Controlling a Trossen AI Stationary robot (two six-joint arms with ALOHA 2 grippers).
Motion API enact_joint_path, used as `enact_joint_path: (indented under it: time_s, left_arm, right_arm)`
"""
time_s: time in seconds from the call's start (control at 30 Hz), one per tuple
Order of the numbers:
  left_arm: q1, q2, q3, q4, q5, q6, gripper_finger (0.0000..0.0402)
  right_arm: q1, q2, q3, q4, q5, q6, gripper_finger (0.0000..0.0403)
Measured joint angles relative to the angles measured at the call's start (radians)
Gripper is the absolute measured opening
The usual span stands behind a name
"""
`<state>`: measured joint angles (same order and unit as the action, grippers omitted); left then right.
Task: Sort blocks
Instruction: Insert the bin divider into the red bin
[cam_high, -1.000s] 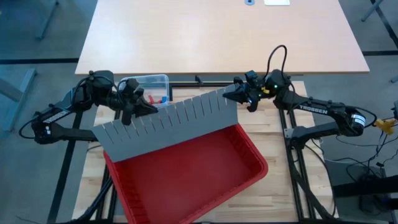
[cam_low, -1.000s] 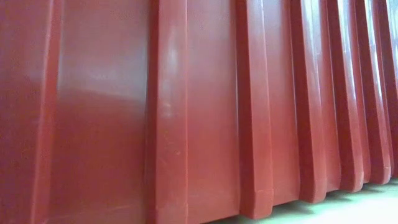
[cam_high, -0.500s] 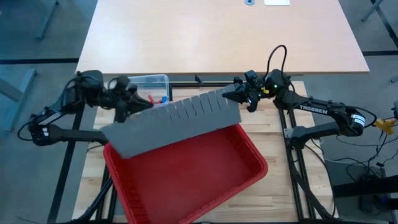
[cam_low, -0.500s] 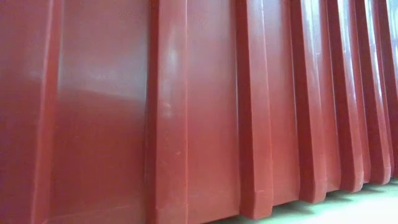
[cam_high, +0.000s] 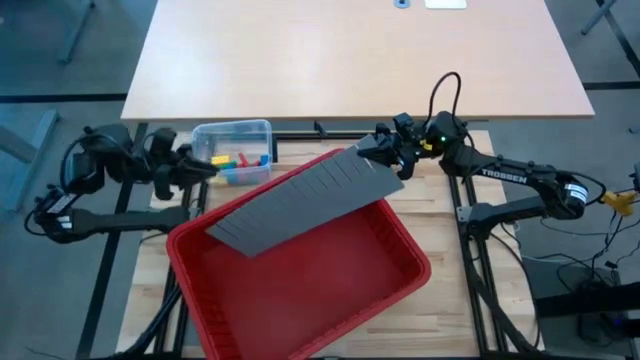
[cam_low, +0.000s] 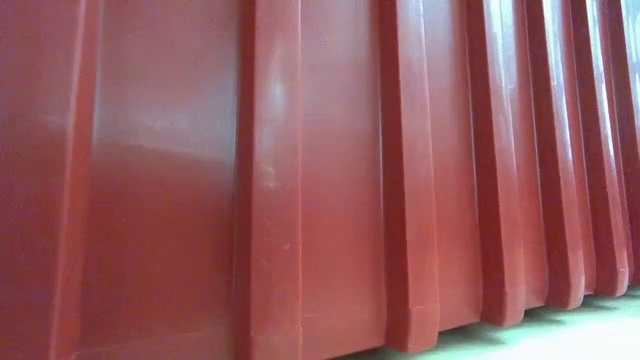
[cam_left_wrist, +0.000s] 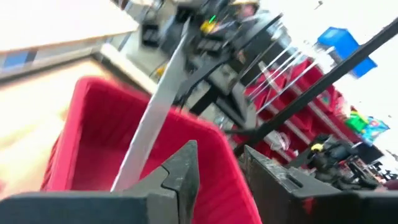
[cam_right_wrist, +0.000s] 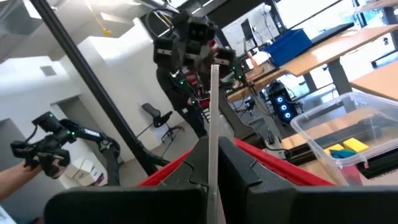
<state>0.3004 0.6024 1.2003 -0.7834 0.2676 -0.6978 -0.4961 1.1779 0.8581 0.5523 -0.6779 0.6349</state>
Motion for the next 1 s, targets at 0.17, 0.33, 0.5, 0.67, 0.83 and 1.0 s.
enact_joint_path:
  time_s: [0.17,0.33,0.5,0.67,0.83,1.0]
  left_arm:
    - [-0.004,-0.056,-0.101,-0.014,0.006,-0.039,0.0107]
    - [-0.006,-0.151,-0.239,0.179,0.005,-0.076,0.0105]
    - [-0.011,-0.217,-0.38,0.303,0.007,-0.134,0.009]
    - [-0.02,-0.241,-0.451,0.396,0.01,-0.133,0.0073]
    - [-0.02,-0.253,-0.447,0.418,0.003,-0.107,0.0078]
    - [-0.02,-0.263,-0.414,0.415,0.002,-0.078,0.0104]
  right_arm:
    - [0.0,-0.012,0.0,0.004,0.01,0.001,0.0]
    - [0.0,-0.03,0.0,0.004,0.023,0.008,0.0]
    - [0.0,-0.072,0.001,0.009,0.058,0.023,0.0]
    - [-0.002,-0.109,0.035,-0.001,0.077,0.023,0.0]
    - [-0.002,-0.117,0.113,-0.126,0.08,-0.025,0.0]
    - [-0.002,-0.117,0.22,-0.276,0.078,-0.093,0.0]
